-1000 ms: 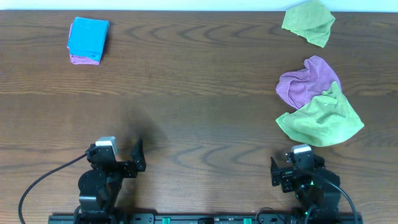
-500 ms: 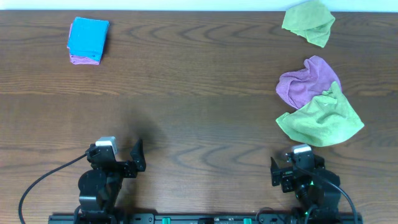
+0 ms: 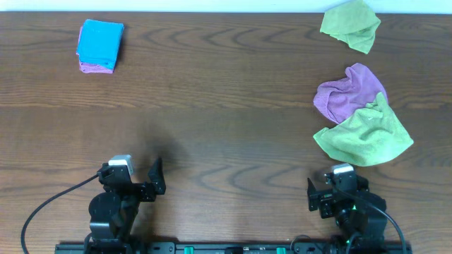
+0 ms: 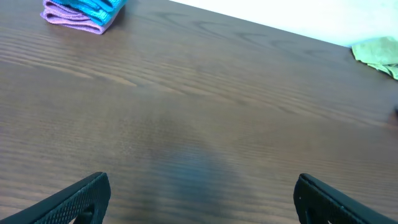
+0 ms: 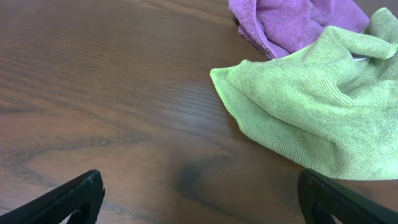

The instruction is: Fold the cloth

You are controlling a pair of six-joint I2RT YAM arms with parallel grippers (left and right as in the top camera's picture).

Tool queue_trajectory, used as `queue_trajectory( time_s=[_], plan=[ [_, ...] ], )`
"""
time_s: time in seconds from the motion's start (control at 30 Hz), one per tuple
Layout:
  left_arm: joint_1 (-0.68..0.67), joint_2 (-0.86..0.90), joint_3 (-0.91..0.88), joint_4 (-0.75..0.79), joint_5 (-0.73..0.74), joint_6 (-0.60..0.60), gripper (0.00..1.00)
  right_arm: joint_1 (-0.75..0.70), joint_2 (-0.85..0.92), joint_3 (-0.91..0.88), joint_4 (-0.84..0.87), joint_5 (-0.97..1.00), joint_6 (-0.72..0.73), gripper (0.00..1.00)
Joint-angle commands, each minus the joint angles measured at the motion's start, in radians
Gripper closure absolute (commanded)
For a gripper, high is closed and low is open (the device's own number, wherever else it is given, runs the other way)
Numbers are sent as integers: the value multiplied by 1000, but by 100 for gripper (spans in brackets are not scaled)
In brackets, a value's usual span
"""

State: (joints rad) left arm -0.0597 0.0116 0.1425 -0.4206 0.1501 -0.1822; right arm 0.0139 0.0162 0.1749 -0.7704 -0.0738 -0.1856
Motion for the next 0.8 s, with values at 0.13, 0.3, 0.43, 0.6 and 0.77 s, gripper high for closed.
queue_trajectory(
  time_s=[0.13, 0.3, 0.43, 0.6, 0.77],
  plan=[
    [5, -7, -20, -1, -2, 3, 5, -9, -11, -6, 0, 3, -10, 1],
    [5, -7, -20, -1, -2, 3, 5, -9, -11, -6, 0, 3, -10, 1],
    [5, -7, -20, 0, -2, 3, 5, -9, -11, -6, 18, 2, -10, 1],
    [5, -7, -20, -1, -2, 3, 4, -9, -11, -6, 301, -90, 309, 1],
    [5, -7, -20, -1, -2, 3, 5, -9, -11, -6, 442, -130, 835, 1]
  ],
)
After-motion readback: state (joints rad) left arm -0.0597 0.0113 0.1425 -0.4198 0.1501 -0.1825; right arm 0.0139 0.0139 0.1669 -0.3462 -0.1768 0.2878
